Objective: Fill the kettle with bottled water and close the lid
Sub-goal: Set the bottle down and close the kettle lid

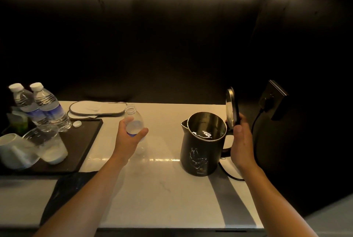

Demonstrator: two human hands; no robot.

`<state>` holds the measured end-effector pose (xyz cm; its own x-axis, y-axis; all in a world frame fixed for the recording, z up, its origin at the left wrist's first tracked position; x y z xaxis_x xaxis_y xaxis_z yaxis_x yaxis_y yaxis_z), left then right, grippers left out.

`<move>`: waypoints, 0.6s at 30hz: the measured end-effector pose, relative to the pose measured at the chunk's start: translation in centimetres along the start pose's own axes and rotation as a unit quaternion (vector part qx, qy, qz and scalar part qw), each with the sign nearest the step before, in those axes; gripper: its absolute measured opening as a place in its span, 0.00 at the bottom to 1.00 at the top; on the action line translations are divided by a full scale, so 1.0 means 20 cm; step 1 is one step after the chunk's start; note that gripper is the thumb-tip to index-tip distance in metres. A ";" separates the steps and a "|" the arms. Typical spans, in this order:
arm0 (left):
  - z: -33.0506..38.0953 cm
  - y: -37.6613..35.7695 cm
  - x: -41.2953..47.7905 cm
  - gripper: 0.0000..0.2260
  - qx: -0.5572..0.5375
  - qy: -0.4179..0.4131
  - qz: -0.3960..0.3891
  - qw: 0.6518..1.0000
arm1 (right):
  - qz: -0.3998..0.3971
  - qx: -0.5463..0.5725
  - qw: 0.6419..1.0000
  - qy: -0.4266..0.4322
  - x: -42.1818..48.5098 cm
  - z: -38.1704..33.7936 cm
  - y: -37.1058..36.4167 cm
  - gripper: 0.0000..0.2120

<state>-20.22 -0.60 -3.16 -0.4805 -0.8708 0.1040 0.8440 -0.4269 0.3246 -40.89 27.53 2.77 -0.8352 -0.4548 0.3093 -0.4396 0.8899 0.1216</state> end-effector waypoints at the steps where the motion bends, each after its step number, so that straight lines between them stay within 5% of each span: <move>1: -0.01 0.00 0.00 0.38 0.002 0.004 0.001 1.000 | 0.000 0.000 1.000 0.000 0.00 0.00 0.00 0.16; 11: -0.04 0.05 -0.04 0.42 -0.025 -0.011 0.005 1.000 | -0.018 0.009 1.000 0.016 0.00 0.01 0.01 0.16; 14: -0.04 0.09 -0.14 0.39 -0.029 -0.020 0.128 0.991 | -0.033 0.020 0.999 0.011 -0.01 -0.02 0.02 0.17; 16: -0.01 0.08 -0.27 0.30 -0.046 -0.068 0.249 0.965 | -0.045 0.030 0.998 0.014 0.00 -0.03 0.04 0.28; 18: 0.02 0.00 -0.37 0.22 -0.048 -0.128 0.274 0.952 | -0.061 0.028 0.998 0.022 0.02 -0.05 0.07 0.36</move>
<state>-16.81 5.98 -3.53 0.0065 -0.8864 0.4629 0.9967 0.0432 0.0686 -41.46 28.56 3.94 -0.7603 -0.5560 0.3360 -0.5550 0.8247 0.1089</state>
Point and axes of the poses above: each hand's wrist, its own x-axis towards the middle knuckle, its own y-axis out of the back of the hand, z = x × y, the point moved 2 cm from there along x, towards the middle knuckle, and after that the axes turned 5 degrees about x, right-handed, at the moved point
